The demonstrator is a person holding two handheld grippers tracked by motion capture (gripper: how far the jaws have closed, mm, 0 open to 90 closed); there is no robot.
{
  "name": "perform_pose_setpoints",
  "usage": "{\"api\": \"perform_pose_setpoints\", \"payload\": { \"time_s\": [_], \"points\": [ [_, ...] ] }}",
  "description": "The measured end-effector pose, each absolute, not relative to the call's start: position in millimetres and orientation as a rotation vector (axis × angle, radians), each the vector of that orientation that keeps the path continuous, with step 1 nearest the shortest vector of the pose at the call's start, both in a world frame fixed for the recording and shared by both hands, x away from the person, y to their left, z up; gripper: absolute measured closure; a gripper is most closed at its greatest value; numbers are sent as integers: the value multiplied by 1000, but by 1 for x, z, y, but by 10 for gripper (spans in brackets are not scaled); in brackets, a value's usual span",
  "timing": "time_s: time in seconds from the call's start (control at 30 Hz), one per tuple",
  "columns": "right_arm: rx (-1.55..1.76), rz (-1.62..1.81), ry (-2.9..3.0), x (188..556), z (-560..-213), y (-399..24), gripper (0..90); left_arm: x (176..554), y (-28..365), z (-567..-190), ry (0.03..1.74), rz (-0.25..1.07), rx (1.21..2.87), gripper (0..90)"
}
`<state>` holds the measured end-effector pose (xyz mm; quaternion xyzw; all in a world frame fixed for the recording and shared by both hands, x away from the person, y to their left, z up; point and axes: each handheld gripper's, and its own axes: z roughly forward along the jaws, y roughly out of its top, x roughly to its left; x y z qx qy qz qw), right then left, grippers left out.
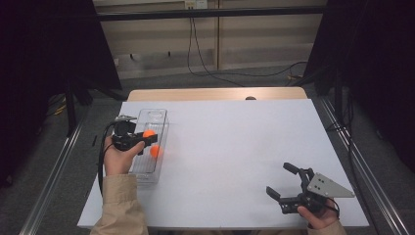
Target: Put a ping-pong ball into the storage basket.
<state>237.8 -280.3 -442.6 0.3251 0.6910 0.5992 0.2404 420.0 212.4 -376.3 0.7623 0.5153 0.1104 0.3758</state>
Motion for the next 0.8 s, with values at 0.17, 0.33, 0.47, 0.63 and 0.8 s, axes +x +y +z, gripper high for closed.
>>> {"api": "perform_pose_setpoints", "payload": {
  "time_s": [0.17, 0.33, 0.47, 0.63, 0.8],
  "points": [
    [888, 1640, 1891, 238, -443, -280, 29, 420, 213, -377, 1324, 288, 1952, 509],
    [887, 1640, 1891, 238, -443, -280, 29, 420, 214, -379, 1335, 292, 1951, 509],
    [887, 1640, 1892, 238, -442, -280, 29, 420, 215, -380, 1338, 288, 1954, 509],
    [886, 1640, 1895, 239, -443, -279, 29, 420, 215, -380, 1345, 290, 1959, 509],
    [884, 1640, 1896, 239, -443, -279, 29, 420, 215, -381, 1348, 292, 1961, 509]
  ]
}}
